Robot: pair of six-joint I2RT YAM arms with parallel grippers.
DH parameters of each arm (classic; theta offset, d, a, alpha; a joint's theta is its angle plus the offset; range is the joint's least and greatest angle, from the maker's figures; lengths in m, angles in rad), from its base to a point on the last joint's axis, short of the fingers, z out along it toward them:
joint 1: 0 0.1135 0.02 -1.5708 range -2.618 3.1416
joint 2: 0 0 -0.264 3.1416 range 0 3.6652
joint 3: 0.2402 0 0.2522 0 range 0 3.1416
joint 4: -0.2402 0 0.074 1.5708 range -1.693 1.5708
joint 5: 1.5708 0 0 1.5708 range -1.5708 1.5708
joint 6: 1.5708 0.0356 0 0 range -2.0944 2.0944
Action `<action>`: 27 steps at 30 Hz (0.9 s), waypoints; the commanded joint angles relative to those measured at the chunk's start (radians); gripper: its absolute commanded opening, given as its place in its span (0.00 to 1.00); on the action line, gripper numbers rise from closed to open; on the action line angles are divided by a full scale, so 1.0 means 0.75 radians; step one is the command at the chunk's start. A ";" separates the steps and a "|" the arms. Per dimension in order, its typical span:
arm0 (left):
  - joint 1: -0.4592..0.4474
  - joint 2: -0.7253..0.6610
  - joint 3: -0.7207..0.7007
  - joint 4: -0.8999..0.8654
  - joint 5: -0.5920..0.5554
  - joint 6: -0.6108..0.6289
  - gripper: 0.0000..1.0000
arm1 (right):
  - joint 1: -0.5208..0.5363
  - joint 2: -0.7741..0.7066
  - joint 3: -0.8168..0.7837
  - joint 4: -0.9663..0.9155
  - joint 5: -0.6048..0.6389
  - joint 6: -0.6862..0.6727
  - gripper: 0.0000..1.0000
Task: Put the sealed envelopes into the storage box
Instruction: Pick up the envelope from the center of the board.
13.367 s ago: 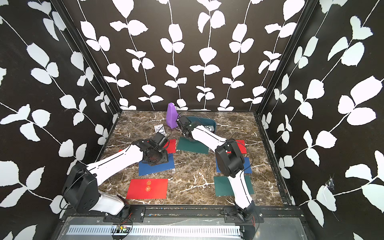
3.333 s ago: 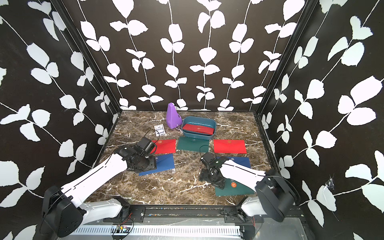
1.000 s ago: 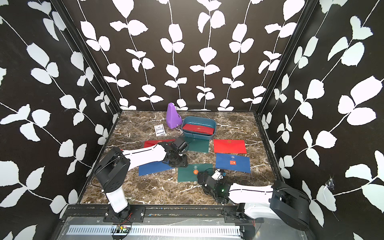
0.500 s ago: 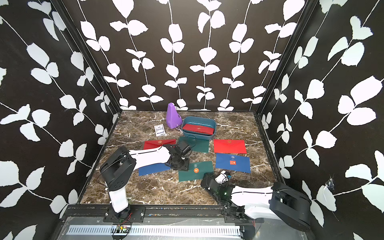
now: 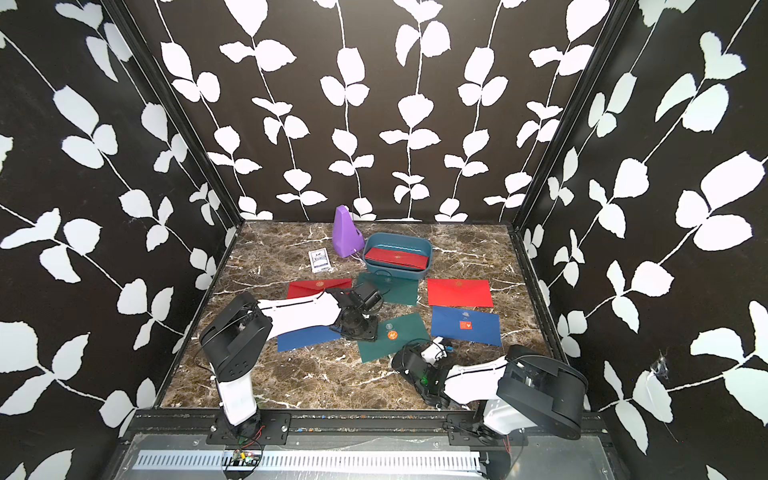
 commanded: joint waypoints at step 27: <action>0.234 -0.566 0.141 -0.557 -0.493 -0.040 0.59 | -0.104 -0.367 0.755 -1.090 0.175 -0.303 0.00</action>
